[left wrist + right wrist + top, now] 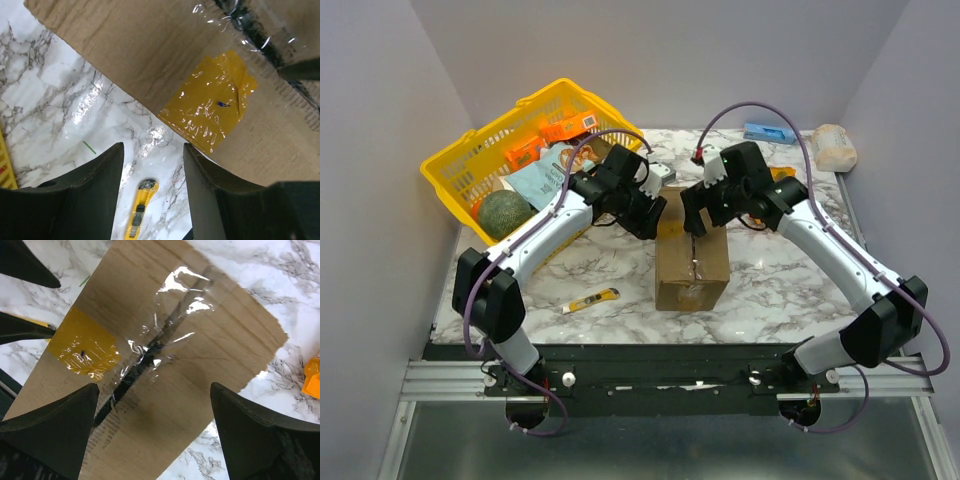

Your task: Unpack the express box

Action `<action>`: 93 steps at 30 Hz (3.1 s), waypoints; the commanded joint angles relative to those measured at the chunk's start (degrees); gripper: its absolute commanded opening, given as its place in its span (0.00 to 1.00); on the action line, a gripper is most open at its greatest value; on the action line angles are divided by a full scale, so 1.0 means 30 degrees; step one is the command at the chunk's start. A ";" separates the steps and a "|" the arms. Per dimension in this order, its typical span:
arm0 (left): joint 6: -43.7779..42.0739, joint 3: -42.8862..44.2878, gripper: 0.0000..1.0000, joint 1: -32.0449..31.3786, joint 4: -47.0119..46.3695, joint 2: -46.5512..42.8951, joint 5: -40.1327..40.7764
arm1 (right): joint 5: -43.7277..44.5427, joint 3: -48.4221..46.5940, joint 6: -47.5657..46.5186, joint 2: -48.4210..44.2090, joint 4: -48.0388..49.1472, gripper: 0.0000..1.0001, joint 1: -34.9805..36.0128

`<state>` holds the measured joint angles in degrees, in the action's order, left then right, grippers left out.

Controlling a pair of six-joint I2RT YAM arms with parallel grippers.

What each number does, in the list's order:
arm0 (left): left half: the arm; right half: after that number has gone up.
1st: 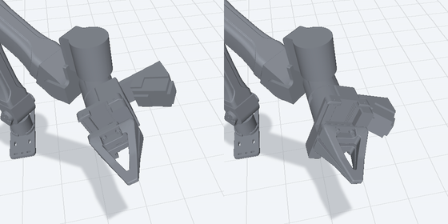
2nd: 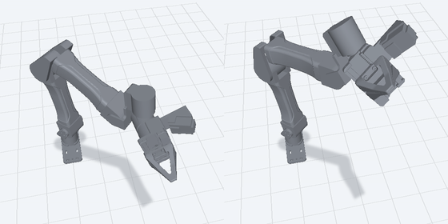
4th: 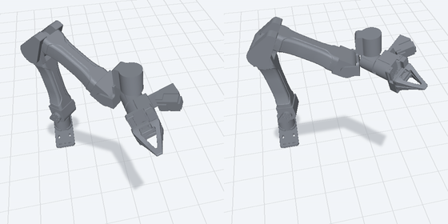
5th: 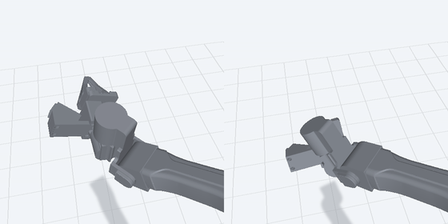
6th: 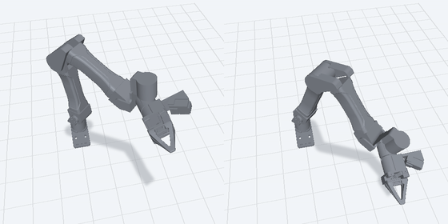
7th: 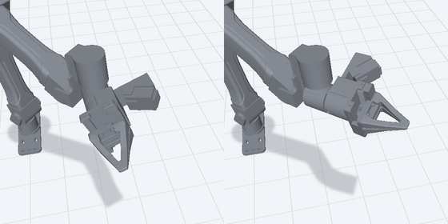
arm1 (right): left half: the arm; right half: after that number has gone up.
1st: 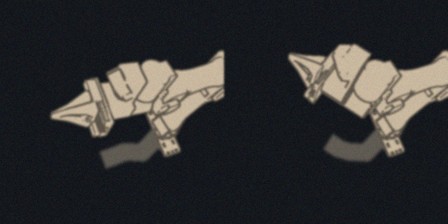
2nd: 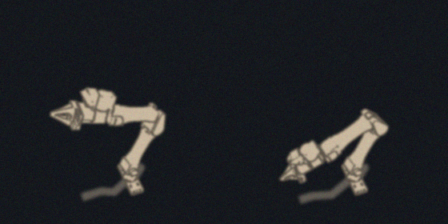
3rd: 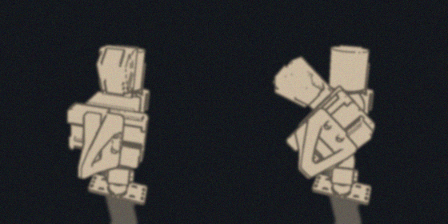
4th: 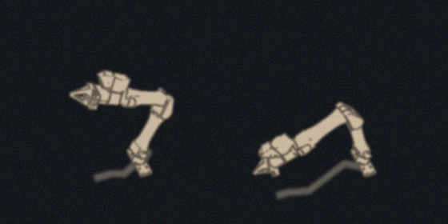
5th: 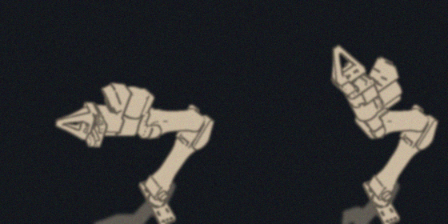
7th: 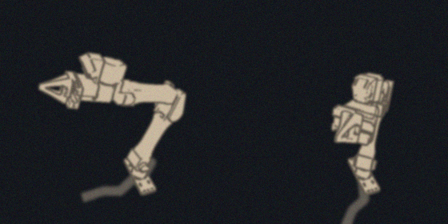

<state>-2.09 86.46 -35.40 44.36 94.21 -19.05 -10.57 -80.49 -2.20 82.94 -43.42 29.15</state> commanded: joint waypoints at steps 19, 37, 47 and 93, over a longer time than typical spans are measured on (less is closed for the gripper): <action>0.3507 0.0568 0.54 0.1838 -0.2447 -0.1021 -0.3430 | 0.7770 0.0608 0.0614 0.2412 -0.1230 1.00 0.1271; 0.7522 -0.2743 0.39 0.1809 -1.0950 0.0759 -0.7800 | 0.7448 -0.2176 -0.0468 0.2180 -0.2080 1.00 0.1212; 0.7141 -0.3242 0.36 0.1780 -0.9514 0.2228 -0.6777 | 0.7362 -0.2670 0.0147 0.1535 -0.2313 1.00 0.1212; 0.6731 -0.4062 0.32 0.1721 -0.8605 0.2433 -0.4520 | 1.2634 -0.2818 -0.7822 0.2883 -0.2285 1.00 0.0919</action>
<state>20.38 77.30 -30.59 9.72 98.91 -38.04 17.80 -87.77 -18.11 93.82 -46.94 34.37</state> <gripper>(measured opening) 0.318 0.998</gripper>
